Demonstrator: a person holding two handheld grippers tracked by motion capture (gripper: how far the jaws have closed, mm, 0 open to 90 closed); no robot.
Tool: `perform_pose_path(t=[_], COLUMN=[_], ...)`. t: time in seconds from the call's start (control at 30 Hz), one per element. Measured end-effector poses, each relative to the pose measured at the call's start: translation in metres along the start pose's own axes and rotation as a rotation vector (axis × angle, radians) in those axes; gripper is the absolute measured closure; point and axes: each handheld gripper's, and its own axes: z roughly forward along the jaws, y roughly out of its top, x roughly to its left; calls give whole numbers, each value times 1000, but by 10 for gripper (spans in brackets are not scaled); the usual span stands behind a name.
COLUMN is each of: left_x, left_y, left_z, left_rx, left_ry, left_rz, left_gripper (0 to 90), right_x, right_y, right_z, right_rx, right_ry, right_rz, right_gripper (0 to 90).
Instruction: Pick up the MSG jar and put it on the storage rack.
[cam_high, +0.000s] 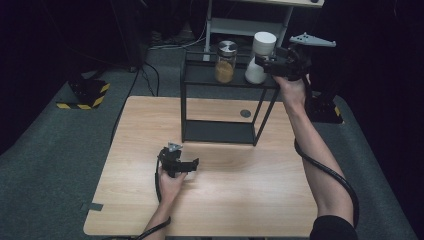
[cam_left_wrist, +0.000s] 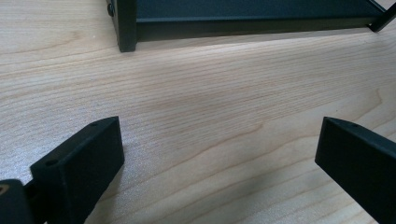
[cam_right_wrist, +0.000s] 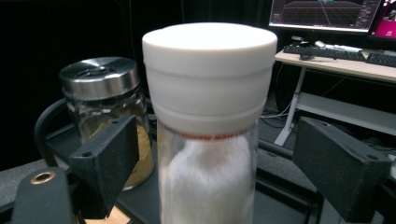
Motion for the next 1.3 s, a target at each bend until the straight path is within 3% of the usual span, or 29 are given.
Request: perform_pose_path(t=[0.87,1.3], left_x=[-2,-2], left_y=[-1,-2], left_z=[0,1], left_rx=[-5,-6], left_ry=[6,6], left_rz=[-2,-2], left_gripper=[12,12], right_x=[-21,-25], right_y=[-51,-82], right_z=[-52,-68], right_rx=[-30,-16], right_ry=[27,21], right_rz=[45,54], right_gripper=[135,134])
